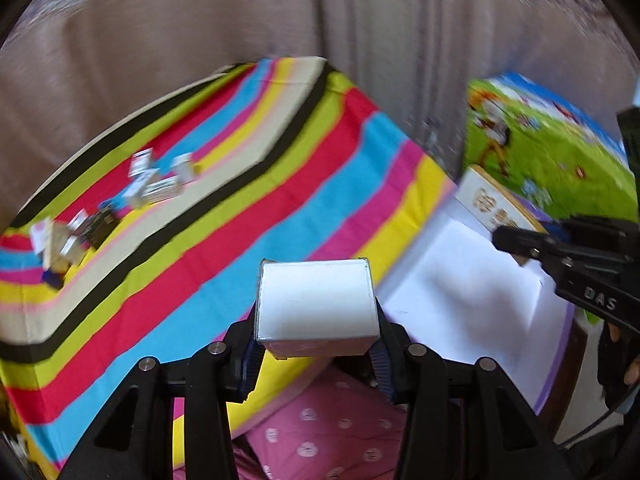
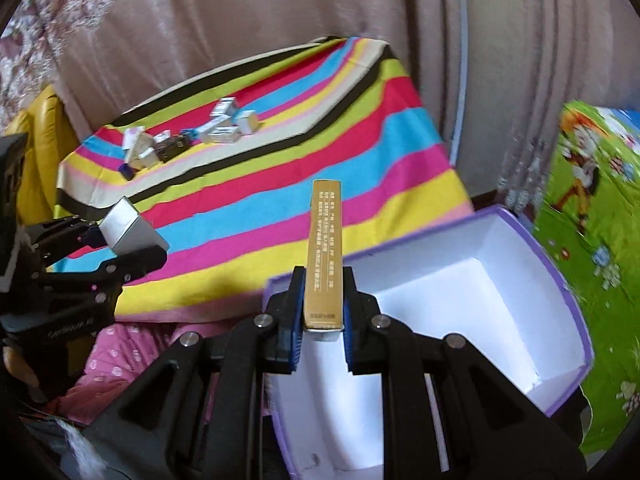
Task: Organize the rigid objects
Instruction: 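Carry both held boxes to the purple-rimmed white box and release them inside, then move both open tools back over the boxes on the cloth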
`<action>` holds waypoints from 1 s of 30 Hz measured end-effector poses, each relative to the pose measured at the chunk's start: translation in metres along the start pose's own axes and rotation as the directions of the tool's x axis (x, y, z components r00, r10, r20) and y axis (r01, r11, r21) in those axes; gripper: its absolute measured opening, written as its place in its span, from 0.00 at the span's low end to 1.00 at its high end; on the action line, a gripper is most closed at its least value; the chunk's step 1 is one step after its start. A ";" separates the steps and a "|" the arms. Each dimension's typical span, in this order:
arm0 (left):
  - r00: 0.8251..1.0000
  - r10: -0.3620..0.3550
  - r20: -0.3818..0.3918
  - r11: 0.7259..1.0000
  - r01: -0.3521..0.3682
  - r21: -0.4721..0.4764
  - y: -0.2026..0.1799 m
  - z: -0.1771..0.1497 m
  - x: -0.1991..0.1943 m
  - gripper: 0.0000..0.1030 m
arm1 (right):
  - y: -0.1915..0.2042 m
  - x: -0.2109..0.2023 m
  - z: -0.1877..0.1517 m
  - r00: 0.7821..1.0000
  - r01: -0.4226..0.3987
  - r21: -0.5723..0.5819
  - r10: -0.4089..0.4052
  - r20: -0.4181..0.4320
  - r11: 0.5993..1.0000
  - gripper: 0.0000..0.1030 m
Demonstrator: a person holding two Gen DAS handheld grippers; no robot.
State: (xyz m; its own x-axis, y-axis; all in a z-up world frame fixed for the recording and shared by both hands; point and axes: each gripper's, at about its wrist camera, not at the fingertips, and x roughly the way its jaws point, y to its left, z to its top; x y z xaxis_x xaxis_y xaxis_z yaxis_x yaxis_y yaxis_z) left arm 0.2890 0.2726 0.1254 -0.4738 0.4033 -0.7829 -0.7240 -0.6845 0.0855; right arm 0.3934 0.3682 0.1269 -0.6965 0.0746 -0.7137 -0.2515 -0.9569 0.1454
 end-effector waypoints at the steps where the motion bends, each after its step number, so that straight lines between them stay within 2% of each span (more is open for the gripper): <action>1: 1.000 -0.012 -0.013 0.999 0.013 0.031 -0.011 0.004 0.004 0.46 | -0.007 -0.001 -0.003 1.000 0.021 0.009 -0.021 0.002 1.000 0.19; 4: 0.998 -0.042 -0.040 0.994 0.046 0.100 -0.040 0.014 0.015 0.46 | -0.026 -0.004 -0.010 0.999 0.050 0.052 -0.050 0.000 0.997 0.19; 9: 0.987 -0.131 -0.097 0.971 0.147 0.187 -0.088 0.023 0.031 0.46 | -0.054 -0.007 -0.022 0.993 0.122 0.092 -0.121 -0.011 0.988 0.19; 14: 0.969 -0.205 -0.134 0.947 0.232 0.224 -0.115 0.022 0.039 0.46 | -0.079 -0.003 -0.031 0.988 0.152 0.150 -0.147 -0.046 0.977 0.19; 17: 0.960 -0.251 -0.127 0.937 0.274 0.218 -0.122 0.023 0.042 0.46 | -0.089 -0.002 -0.035 0.984 0.176 0.174 -0.169 -0.059 0.969 0.19; 18: 0.951 -0.290 -0.108 0.929 0.307 0.209 -0.121 0.022 0.040 0.46 | -0.094 -0.003 -0.037 0.981 0.191 0.189 -0.182 -0.065 0.963 0.19; 19: 0.944 -0.313 -0.104 0.922 0.328 0.204 -0.119 0.021 0.038 0.51 | -0.100 -0.003 -0.037 0.978 0.205 0.206 -0.193 -0.077 0.957 0.19; 20: 0.934 -0.341 -0.105 0.914 0.356 0.193 -0.118 0.019 0.038 0.55 | -0.104 -0.002 -0.037 0.975 0.219 0.216 -0.202 -0.097 0.952 0.24; 21: 0.933 -0.346 -0.097 0.915 0.359 0.186 -0.116 0.019 0.037 0.63 | -0.107 0.000 -0.037 0.970 0.236 0.224 -0.217 -0.107 0.945 0.35; 22: 0.935 -0.346 -0.076 0.918 0.354 0.180 -0.113 0.018 0.036 0.66 | -0.110 -0.001 -0.036 0.965 0.256 0.236 -0.234 -0.114 0.937 0.42; 23: 0.941 -0.336 -0.045 0.925 0.339 0.170 -0.107 0.016 0.034 0.68 | -0.111 -0.003 -0.036 0.965 0.260 0.245 -0.239 -0.111 0.934 0.56; 24: 0.947 -0.320 -0.022 0.935 0.319 0.155 -0.098 0.014 0.031 0.69 | -0.111 -0.004 -0.034 0.966 0.254 0.250 -0.236 -0.103 0.934 0.64; 26: 0.951 -0.308 0.012 0.945 0.304 0.123 -0.084 0.012 0.028 0.69 | -0.108 -0.007 -0.031 0.969 0.246 0.250 -0.230 -0.089 0.936 0.65; 28: 0.959 -0.272 0.077 0.960 0.266 0.084 -0.065 0.011 0.020 0.69 | -0.099 -0.008 -0.026 0.969 0.247 0.229 -0.234 -0.084 0.941 0.66; 30: 0.954 -0.229 0.195 0.973 0.228 0.025 -0.037 0.008 -0.001 0.70 | -0.087 -0.006 -0.019 0.972 0.233 0.202 -0.221 -0.079 0.951 0.66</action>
State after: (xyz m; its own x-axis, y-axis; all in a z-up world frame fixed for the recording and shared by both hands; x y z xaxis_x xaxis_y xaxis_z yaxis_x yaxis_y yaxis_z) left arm 0.3123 0.3021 0.1280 -0.3842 0.6599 -0.6457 -0.8255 -0.5587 -0.0798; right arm 0.4321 0.4454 0.1058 -0.5681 0.2616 -0.7803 -0.5370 -0.8363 0.1106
